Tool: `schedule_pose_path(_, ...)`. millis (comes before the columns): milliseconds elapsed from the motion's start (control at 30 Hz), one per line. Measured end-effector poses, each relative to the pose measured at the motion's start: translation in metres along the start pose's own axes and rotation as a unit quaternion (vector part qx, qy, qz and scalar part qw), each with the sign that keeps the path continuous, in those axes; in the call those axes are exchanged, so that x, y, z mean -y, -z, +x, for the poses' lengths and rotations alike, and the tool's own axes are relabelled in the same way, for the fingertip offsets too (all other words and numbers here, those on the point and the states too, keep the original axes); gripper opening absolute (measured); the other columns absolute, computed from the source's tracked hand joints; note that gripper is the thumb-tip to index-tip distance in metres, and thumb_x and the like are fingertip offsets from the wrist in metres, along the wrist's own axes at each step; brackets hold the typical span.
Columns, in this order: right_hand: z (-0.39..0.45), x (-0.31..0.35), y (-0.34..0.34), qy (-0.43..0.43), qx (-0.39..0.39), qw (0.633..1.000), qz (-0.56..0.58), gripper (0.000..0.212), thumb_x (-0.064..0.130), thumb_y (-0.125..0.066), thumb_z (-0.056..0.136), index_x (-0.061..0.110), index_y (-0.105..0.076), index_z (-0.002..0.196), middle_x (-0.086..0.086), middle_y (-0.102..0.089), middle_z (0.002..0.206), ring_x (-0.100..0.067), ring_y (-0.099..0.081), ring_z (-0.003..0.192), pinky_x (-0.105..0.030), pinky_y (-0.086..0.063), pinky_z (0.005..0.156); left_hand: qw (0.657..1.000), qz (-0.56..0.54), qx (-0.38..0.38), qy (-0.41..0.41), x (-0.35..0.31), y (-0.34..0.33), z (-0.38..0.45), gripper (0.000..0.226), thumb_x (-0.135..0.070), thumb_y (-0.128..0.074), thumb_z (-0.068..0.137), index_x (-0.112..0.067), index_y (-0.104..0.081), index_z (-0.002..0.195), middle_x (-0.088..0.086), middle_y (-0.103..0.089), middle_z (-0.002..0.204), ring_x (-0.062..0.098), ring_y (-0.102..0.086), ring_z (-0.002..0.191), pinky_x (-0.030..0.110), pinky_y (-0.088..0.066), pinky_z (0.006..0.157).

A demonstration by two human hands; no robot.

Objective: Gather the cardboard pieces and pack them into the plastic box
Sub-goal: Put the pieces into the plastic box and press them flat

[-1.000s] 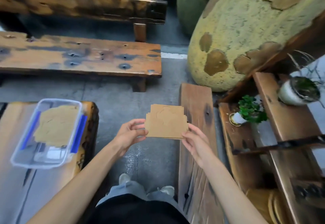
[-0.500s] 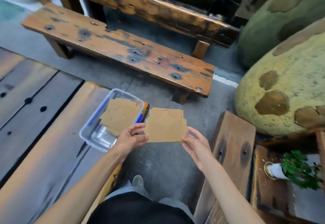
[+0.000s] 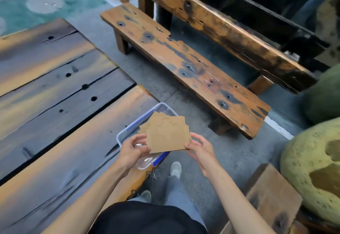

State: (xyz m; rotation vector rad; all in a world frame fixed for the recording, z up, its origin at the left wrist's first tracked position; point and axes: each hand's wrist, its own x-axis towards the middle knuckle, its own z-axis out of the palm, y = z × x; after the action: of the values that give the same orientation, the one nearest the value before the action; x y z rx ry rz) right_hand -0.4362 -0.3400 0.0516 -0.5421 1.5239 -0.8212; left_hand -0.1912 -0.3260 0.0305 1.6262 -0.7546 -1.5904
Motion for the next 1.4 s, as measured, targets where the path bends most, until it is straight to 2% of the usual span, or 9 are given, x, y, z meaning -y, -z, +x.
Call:
schedule_pose_path(300, 0.084, 0.033, -0.021, 0.028, 0.117, 0.965, -0.233, 0.042, -0.009, -0.070, 0.086, 0.006, -0.061, 0.124, -0.022, -0.072, 0.114, -0.028, -0.072, 0.097, -0.036, -0.057, 0.089, 0.990, 0.025, -0.138, 0.012, 0.013, -0.003, 0.022, 0.042, 0.010, -0.071, 0.082, -0.019, -0.066, 0.112, 0.002, -0.070, 0.109, 0.005, -0.072, 0.074, 0.018, -0.058, 0.067)
schedule_pose_path(400, 0.104, 0.043, -0.025, 0.047, 0.159, 0.935, -0.313, 0.043, -0.009, -0.071, 0.086, 0.004, -0.060, 0.125, -0.012, -0.073, 0.102, -0.011, -0.072, 0.080, -0.018, -0.057, 0.073, 0.983, 0.023, -0.178, 0.030, 0.019, -0.014, 0.025, 0.045, 0.015, -0.069, 0.081, -0.023, -0.064, 0.103, 0.004, -0.068, 0.104, -0.003, -0.068, 0.060, 0.012, -0.055, 0.058)
schedule_pose_path(467, 0.116, 0.047, -0.027, 0.069, 0.176, 0.907, -0.377, 0.043, -0.005, -0.074, 0.085, 0.004, -0.060, 0.125, -0.004, -0.071, 0.096, -0.004, -0.068, 0.071, -0.013, -0.054, 0.068, 0.978, 0.015, -0.204, 0.043, 0.024, -0.023, 0.027, 0.043, 0.017, -0.067, 0.081, -0.020, -0.063, 0.103, 0.008, -0.068, 0.105, 0.002, -0.067, 0.060, 0.016, -0.057, 0.059)
schedule_pose_path(567, 0.129, 0.053, -0.032, 0.095, 0.185, 0.857, -0.471, 0.045, 0.005, -0.079, 0.083, 0.012, -0.062, 0.125, 0.003, -0.070, 0.092, -0.006, -0.069, 0.076, -0.025, -0.059, 0.080, 0.968, 0.032, -0.242, 0.060, 0.027, -0.035, 0.028, 0.040, 0.011, -0.067, 0.082, -0.016, -0.062, 0.110, 0.010, -0.067, 0.111, 0.015, -0.068, 0.074, 0.024, -0.058, 0.067)
schedule_pose_path(700, 0.134, 0.059, -0.037, 0.133, 0.201, 0.770, -0.590, 0.048, 0.019, -0.077, 0.085, 0.017, -0.060, 0.129, 0.004, -0.072, 0.097, -0.016, -0.071, 0.089, -0.040, -0.059, 0.090, 0.957, 0.061, -0.274, 0.068, 0.030, -0.048, 0.028, 0.041, 0.009, -0.069, 0.082, -0.013, -0.060, 0.115, 0.004, -0.063, 0.115, 0.007, -0.066, 0.070, 0.008, -0.049, 0.056)
schedule_pose_path(900, 0.134, 0.065, -0.039, 0.190, 0.217, 0.643, -0.709, 0.043, 0.034, -0.067, 0.086, 0.020, -0.058, 0.125, -0.004, -0.073, 0.111, -0.033, -0.068, 0.102, -0.043, -0.056, 0.082, 0.957, 0.084, -0.273, 0.061, 0.030, -0.056, 0.019, 0.045, 0.002, -0.073, 0.082, -0.023, -0.055, 0.115, -0.003, -0.060, 0.108, 0.008, -0.066, 0.074, 0.006, -0.048, 0.057)
schedule_pose_path(1100, 0.142, 0.077, -0.044, 0.169, 0.230, 0.670, -0.685, 0.044, 0.031, -0.071, 0.085, 0.024, -0.062, 0.127, 0.011, -0.065, 0.087, -0.018, -0.064, 0.093, -0.029, -0.041, 0.073, 0.950, 0.025, -0.304, 0.058, 0.021, -0.060, 0.017, 0.043, 0.004, -0.070, 0.081, -0.025, -0.059, 0.110, -0.004, -0.064, 0.099, 0.003, -0.062, 0.060, 0.009, -0.049, 0.057)
schedule_pose_path(1200, 0.144, 0.078, -0.041, 0.168, 0.237, 0.678, -0.675, 0.049, 0.029, -0.074, 0.085, 0.024, -0.060, 0.131, 0.015, -0.063, 0.087, -0.012, -0.062, 0.086, -0.028, -0.045, 0.075, 0.951, 0.014, -0.305, 0.050, 0.018, -0.062, 0.012, 0.041, 0.001, -0.071, 0.080, -0.026, -0.059, 0.108, -0.003, -0.063, 0.099, 0.003, -0.061, 0.060, 0.012, -0.051, 0.058)
schedule_pose_path(1400, 0.139, 0.081, -0.040, 0.202, 0.243, 0.602, -0.733, 0.046, 0.031, -0.068, 0.089, 0.025, -0.055, 0.132, 0.002, -0.072, 0.109, -0.028, -0.067, 0.104, -0.039, -0.052, 0.083, 0.961, 0.050, -0.252, 0.102, 0.024, -0.067, 0.008, 0.039, 0.002, -0.070, 0.080, -0.020, -0.052, 0.108, 0.000, -0.060, 0.096, 0.010, -0.061, 0.067, 0.016, -0.049, 0.058)
